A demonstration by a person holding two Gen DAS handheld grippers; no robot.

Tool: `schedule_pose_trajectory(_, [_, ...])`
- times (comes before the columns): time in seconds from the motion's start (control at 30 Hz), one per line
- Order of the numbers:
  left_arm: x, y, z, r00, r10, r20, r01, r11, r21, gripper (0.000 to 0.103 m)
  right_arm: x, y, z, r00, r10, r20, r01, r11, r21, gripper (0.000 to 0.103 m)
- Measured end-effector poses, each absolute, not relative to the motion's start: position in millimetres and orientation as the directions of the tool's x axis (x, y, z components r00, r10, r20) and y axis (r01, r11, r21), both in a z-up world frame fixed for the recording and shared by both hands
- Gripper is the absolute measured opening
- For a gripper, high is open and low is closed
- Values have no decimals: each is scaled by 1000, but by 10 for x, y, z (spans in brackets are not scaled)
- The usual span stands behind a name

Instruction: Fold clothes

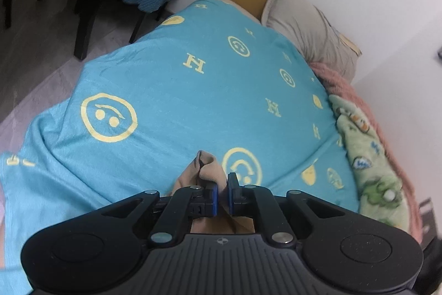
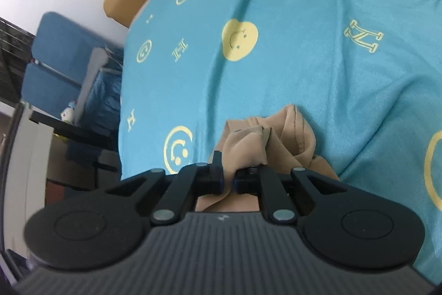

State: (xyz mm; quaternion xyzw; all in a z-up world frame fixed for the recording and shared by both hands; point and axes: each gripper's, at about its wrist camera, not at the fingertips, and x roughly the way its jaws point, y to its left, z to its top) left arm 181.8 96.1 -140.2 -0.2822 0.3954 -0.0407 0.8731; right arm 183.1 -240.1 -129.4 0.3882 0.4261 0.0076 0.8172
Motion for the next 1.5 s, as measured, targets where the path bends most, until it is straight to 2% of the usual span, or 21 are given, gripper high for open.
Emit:
schedule_pose_trajectory(0.17, [1763, 950, -1433, 706, -297, -643, -107, 853, -512, 11, 1822, -2296, -1220, 627, 309, -715, 268, 776, 571, 13])
schedule_pose_trajectory(0.23, [1754, 885, -1371, 711, -283, -644, -74, 880, -469, 17, 1827, -2255, -1187, 623, 307, -720, 254, 791, 557, 22])
schedule_pose_trajectory(0.3, [1725, 780, -1291, 715, -288, -637, -5, 909, -417, 52, 1807, -2236, -1118, 637, 344, -690, 219, 777, 590, 77])
schedule_pose_trajectory(0.33, [1689, 722, -1253, 724, -275, -633, 20, 925, -379, 59, 1772, -2227, -1067, 654, 374, -658, 187, 762, 620, 84])
schedule_pose_trajectory(0.4, [1614, 605, -1176, 743, -247, -622, 69, 953, -296, 75, 1666, -2201, -942, 681, 407, -608, 124, 755, 644, 85])
schedule_pose_trajectory(0.47, [1526, 529, -1138, 753, -245, -611, 111, 962, -249, 81, 1548, -2148, -832, 699, 404, -590, 75, 779, 622, 85])
schedule_pose_trajectory(0.57, [1496, 467, -1209, 737, -240, -632, 130, 968, -216, 81, 1440, -2042, -800, 702, 376, -605, 4, 847, 532, 85])
schedule_pose_trajectory(0.7, [1518, 432, -1381, 706, -208, -677, 127, 978, -168, 81, 1617, -1908, -1006, 634, 356, -687, 17, 881, 472, 83])
schedule_pose_trajectory(0.87, [1643, 469, -1603, 658, -158, -736, 85, 987, -136, 81, 1926, -1644, -1295, 619, 211, -757, 0, 963, 269, 81])
schedule_pose_trajectory(1.0, [1695, 462, -1726, 631, -145, -762, 74, 989, -127, 80, 1955, -1574, -1431, 619, 167, -767, -25, 981, 193, 81])
schedule_pose_trajectory(1.2, [1530, 403, -1665, 651, -126, -749, 76, 992, -100, 80, 1811, -1619, -1346, 638, 172, -750, -17, 978, 210, 81])
schedule_pose_trajectory(1.5, [789, 256, -1356, 675, -146, -723, 118, 989, -90, 80, 1082, -1866, -1029, 657, 203, -726, 49, 949, 310, 82])
